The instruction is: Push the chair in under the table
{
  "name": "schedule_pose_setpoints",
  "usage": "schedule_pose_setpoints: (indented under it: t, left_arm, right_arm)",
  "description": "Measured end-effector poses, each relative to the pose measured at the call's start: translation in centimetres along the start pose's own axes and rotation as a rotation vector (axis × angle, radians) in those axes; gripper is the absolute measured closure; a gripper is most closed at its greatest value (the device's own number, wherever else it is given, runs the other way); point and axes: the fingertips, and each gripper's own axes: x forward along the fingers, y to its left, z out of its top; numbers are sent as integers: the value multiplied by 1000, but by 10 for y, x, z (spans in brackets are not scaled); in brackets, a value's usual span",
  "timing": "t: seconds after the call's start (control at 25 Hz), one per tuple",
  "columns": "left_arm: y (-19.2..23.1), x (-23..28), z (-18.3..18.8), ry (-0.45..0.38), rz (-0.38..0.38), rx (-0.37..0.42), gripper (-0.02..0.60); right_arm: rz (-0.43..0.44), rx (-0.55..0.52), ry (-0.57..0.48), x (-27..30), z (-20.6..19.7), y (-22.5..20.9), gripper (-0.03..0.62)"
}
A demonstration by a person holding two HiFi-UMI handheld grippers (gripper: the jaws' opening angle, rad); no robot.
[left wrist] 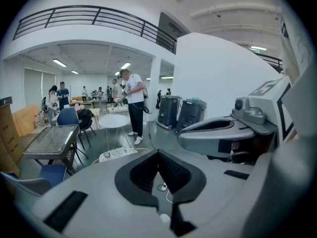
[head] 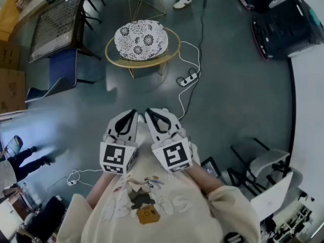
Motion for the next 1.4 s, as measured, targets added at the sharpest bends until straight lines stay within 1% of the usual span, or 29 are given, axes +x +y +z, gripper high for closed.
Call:
schedule_pose_setpoints:
  t: [0.2, 0.52, 0.64, 0.76, 0.84, 1.0, 1.12, 1.24, 1.4]
  left_arm:
    - [-1, -2, 3, -3, 7, 9, 572]
    - [-2, -4, 1, -1, -7, 10, 572]
    - [4, -7, -1, 3, -8, 0, 572]
    - [15, -12, -3, -1, -15, -9, 572]
    - [22, -15, -6, -1, -23, -11, 572]
    - [36, -21, -10, 5, -38, -2, 572]
    - [49, -27, -7, -10, -52, 19, 572]
    - [64, -31, -10, -3, -70, 23, 572]
    - [83, -17, -10, 18, -80, 25, 572]
  right_arm:
    - [-18, 15, -8, -3, 0, -2, 585]
    - [-35, 7, -4, -4, 1, 0, 585]
    - [-42, 10, -1, -1, 1, 3, 585]
    - [-29, 12, 0, 6, 4, 12, 585]
    - [-23, -5, 18, 12, 5, 18, 585]
    - [-12, -20, 86, 26, -1, 27, 583]
    - [-9, -38, 102, 40, 5, 32, 583]
    - [-11, -51, 127, 53, 9, 36, 583]
    - [-22, -87, 169, 74, 7, 20, 583]
